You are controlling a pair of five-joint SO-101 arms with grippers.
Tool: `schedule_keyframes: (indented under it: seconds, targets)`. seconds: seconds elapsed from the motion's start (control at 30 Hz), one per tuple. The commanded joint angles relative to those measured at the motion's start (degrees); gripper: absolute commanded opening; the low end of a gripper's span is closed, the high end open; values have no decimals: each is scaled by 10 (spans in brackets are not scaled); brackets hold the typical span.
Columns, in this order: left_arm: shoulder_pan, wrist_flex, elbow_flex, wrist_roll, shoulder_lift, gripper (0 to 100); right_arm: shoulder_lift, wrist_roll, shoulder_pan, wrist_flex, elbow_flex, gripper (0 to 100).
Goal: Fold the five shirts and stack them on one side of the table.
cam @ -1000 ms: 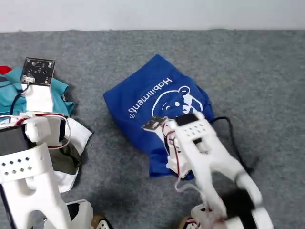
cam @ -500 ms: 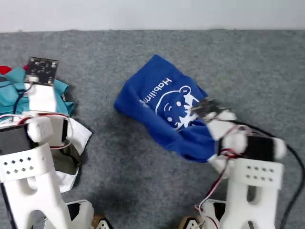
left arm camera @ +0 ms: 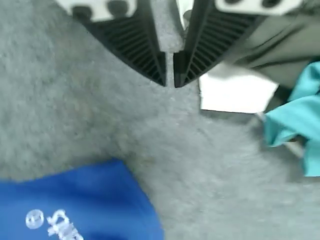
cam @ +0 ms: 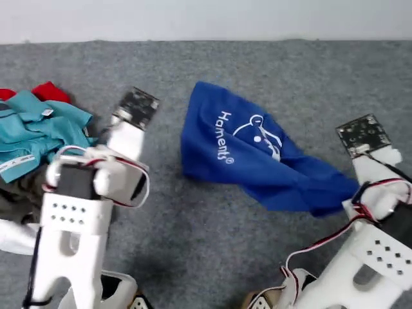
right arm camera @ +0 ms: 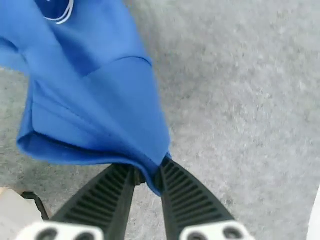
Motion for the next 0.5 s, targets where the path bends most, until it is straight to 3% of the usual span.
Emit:
schedule_keyframes:
  seconds: [0.0,0.23,0.47]
  targets:
    - [28,-48,44,-30,-6,97,-10,-2,16,-7,-4,9]
    - [65,-122,92,-98,67,158,-10,-21,16,-7,17,9]
    - [107,-128,-41,-116,274,185,-12,-22,17,6,20,9]
